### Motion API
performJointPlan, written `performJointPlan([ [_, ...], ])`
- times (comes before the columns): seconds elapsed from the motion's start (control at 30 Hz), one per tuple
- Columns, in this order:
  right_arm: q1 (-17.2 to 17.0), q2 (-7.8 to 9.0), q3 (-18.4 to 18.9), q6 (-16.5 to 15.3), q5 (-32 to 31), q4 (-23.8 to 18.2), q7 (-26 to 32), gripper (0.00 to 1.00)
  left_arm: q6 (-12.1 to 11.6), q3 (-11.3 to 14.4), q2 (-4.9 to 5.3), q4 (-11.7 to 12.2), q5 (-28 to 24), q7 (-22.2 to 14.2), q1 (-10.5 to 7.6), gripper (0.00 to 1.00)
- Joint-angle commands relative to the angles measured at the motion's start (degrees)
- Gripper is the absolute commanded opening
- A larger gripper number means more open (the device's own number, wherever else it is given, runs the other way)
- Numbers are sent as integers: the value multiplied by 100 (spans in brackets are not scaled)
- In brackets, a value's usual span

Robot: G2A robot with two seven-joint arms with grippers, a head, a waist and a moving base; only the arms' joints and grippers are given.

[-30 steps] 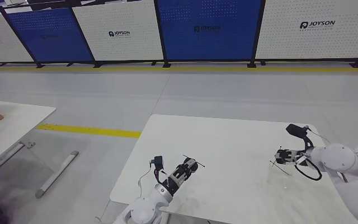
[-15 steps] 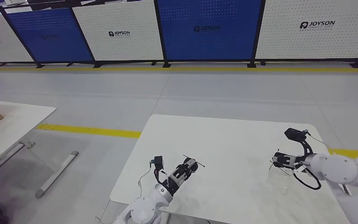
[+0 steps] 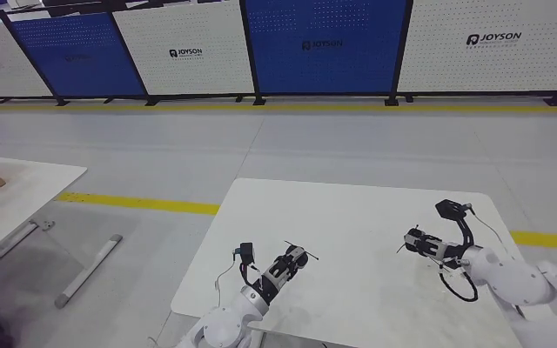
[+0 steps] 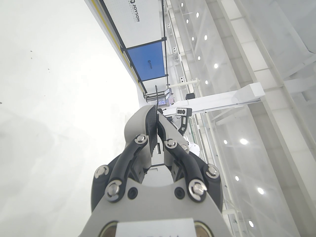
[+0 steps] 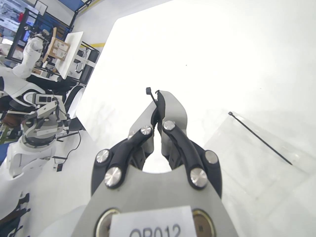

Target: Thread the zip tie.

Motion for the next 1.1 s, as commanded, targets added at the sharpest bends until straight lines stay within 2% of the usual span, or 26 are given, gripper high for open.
performJointPlan([
  [0.0, 2, 2, 4, 15, -5, -2, 8, 0, 0, 0, 0, 0, 0, 0, 0, 0],
  [0.57, 2, 2, 4, 15, -5, -2, 8, 0, 0, 0, 0, 0, 0, 0, 0, 0],
  [0.67, 2, 2, 4, 15, -5, -2, 8, 0, -8, 127, -15, 11, 313, 159, -94, 0],
  [0.73, 2, 2, 4, 15, -5, -2, 8, 0, 25, 319, -42, 70, 645, 386, -187, 0],
  [0.8, 2, 2, 4, 15, -5, -2, 8, 0, 169, 503, -66, 180, 1023, 553, -310, 0],
  [0.87, 2, 2, 4, 15, -5, -2, 8, 0, 462, 709, -98, 355, 1290, 618, -494, 0],
  [0.93, 2, 2, 4, 15, -5, -2, 8, 0, 549, 797, -125, 423, 1227, 640, -601, 0],
  [1.07, 2, 2, 4, 15, -5, -2, 8, 0, 549, 797, -125, 423, 1227, 640, -601, 0],
])
